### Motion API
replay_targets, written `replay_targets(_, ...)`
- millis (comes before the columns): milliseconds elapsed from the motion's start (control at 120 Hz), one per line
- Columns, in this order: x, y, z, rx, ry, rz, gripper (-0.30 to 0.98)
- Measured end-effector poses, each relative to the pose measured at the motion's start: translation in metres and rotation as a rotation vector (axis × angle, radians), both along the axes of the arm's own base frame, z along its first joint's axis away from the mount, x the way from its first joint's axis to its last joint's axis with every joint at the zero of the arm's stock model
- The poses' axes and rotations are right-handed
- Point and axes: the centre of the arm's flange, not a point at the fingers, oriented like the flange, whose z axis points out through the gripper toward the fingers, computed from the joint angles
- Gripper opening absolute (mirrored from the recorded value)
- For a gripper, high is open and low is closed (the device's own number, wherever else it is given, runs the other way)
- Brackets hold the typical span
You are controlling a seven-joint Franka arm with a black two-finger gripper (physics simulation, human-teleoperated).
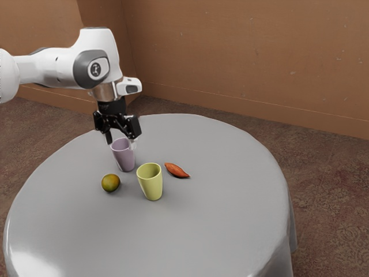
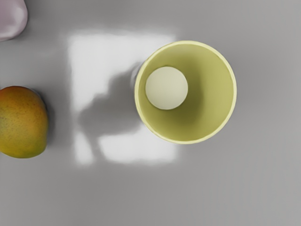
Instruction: Place the right cup onto the left cup
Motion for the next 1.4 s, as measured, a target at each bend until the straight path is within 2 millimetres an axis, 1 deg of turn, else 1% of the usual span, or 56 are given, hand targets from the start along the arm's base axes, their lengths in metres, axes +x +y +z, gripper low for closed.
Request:
replay_targets(67,-0.001,0.001,-0.018,0.003,-0.001,0.008,0.69)
replay_targets(167,-0.001,-0.001,-0.035,0.003,-0.024,0.016,0.69)
replay_targets(392,0.013,-0.003,-0.077,0.003,-0.051,0.04,0.69)
replay_targets(533,0.015,-0.001,-0.093,0.006,-0.061,0.049,0.69)
replay_targets(625,0.02,-0.001,-0.097,0.009,-0.08,0.052,0.69)
replay_targets(742,0.023,-0.001,-0.115,0.012,-0.071,0.055,0.69)
replay_targets(817,0.023,-0.001,-0.123,0.013,-0.065,0.056,0.68)
replay_targets(858,0.023,-0.001,-0.124,0.014,-0.066,0.056,0.61)
replay_targets(992,0.024,-0.002,-0.119,0.016,-0.081,0.052,0.26)
replay_targets(1075,0.025,-0.004,-0.119,0.016,-0.085,0.048,0.12)
replay_targets(1158,0.026,-0.013,-0.12,0.012,-0.09,0.032,0.03)
replay_targets(1225,0.027,-0.02,-0.12,0.009,-0.097,0.021,-0.01)
replay_targets(1400,0.028,-0.023,-0.122,0.009,-0.106,0.018,-0.07)
